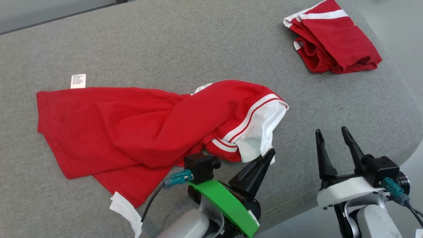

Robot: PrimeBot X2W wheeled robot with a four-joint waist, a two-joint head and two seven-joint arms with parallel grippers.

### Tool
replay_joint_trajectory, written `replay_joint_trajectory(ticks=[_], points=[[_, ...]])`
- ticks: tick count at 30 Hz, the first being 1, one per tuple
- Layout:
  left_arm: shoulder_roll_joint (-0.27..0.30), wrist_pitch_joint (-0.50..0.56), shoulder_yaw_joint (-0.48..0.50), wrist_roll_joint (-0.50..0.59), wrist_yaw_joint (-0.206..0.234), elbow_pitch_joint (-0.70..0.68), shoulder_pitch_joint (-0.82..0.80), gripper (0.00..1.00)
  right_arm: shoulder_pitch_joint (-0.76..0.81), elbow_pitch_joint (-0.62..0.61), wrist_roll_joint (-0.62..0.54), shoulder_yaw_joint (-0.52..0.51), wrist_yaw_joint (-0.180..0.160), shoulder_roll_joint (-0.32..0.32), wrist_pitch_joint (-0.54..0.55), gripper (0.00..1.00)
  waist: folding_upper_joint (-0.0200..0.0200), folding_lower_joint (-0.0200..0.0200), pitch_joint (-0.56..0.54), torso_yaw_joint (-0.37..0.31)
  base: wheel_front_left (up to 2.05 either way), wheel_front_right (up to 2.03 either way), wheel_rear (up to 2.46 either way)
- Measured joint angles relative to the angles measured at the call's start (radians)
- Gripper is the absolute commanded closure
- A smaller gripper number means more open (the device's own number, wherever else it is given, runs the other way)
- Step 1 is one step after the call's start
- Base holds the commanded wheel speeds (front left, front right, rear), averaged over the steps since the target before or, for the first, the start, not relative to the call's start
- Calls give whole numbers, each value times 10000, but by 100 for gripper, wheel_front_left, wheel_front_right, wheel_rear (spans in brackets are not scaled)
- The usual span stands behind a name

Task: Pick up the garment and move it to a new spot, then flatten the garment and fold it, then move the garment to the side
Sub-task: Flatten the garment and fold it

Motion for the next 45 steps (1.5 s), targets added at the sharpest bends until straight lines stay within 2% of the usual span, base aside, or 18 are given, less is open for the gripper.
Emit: replay_joint_trajectory(ticks=[3, 6, 16, 19, 20, 22, 25, 31, 35, 40, 45], points=[[13, -305, -159, -913, -44, 593, 45, 100, -104, 6, 54, 44, 0, 8, 0, 0, 0, 0, 156, -48, 0, 0, 0], [40, -541, -537, -968, -138, 813, -263, 100, -128, 29, 71, -12, 0, 10, 2, 0, 0, 0, 250, -104, 0, 0, 0], [10, -560, -2316, 522, -278, 1726, -1938, 100, -128, 169, 84, 163, 0, 10, 0, 0, 0, 0, 61, -125, 0, 0, 0], [10, -401, -2840, 642, -267, 2291, -2055, 44, -140, 194, 98, 247, 0, 4, 0, 0, 0, 0, 75, -174, 0, 0, 0], [12, -416, -2915, 667, -226, 2485, -2128, 0, -149, 205, 100, 272, 0, 10, 0, 0, 0, 0, 84, -202, 0, 0, 0], [17, -616, -2966, 679, -31, 2936, -2276, 0, -158, 232, 171, 265, 0, 8, 0, 0, 0, 0, 120, -290, 0, 0, 0], [17, -754, -2909, 495, 6, 3133, -2325, 0, -155, 230, 174, 157, 0, 10, 0, 0, 0, 0, 136, -316, 0, 0, 0], [203, -874, -2429, 42, 151, 2863, -2319, 0, -17, 88, 21, -213, 0, 8, 0, 0, 0, 0, -49, -213, 0, 0, 0], [1051, -1122, -1931, 332, 838, 1994, -1945, 0, 72, -198, -209, -508, 0, 12, 0, 0, 0, 0, -279, -37, 0, 0, 0], [2105, -1254, -767, 1434, 2226, 545, -982, 0, 178, -671, -506, -974, 0, 13, 0, 0, 0, 0, -569, 362, 0, 0, 0], [2594, -1283, 945, 2894, 3168, -876, 601, 0, 274, -988, -775, -1384, 0, 13, 0, 0, 0, 0, -846, 893, 0, 0, 0]])
